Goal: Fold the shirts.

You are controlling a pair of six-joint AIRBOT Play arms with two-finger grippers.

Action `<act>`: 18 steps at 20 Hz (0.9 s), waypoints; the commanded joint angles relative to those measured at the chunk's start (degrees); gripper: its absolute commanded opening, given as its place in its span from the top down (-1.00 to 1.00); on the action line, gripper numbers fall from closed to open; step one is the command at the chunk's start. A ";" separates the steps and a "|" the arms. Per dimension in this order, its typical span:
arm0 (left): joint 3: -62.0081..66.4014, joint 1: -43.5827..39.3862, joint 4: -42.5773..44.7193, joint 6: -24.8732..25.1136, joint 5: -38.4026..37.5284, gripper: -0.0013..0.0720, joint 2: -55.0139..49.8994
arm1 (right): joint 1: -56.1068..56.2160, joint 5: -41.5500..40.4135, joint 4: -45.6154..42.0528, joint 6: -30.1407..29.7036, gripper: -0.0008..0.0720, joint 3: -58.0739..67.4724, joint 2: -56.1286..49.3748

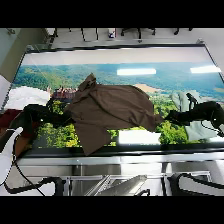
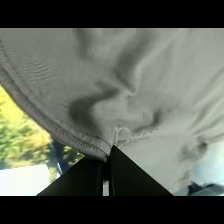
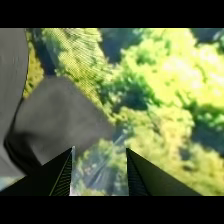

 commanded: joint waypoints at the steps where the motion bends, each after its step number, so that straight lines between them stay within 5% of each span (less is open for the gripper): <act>1: 1.79 2.16 0.87 -0.48 4.42 0.93 0.74 | 0.57 1.57 4.20 -3.04 -0.09 2.03 -5.25; 11: 1.79 2.21 0.85 -0.46 3.58 0.93 0.74 | 5.92 -5.66 4.13 -7.19 -0.07 4.02 -10.95; 13: 1.79 2.21 0.85 -0.46 3.93 0.93 0.74 | 6.82 -6.25 4.15 -7.32 0.23 4.02 -10.95; 15: 1.81 2.21 0.83 -0.44 4.81 0.93 0.76 | 7.08 -7.96 4.37 -7.43 0.93 4.04 -10.93; 18: 2.67 2.21 0.39 -0.20 8.11 0.93 3.50 | 6.84 -15.30 10.82 -7.50 0.94 4.11 -8.76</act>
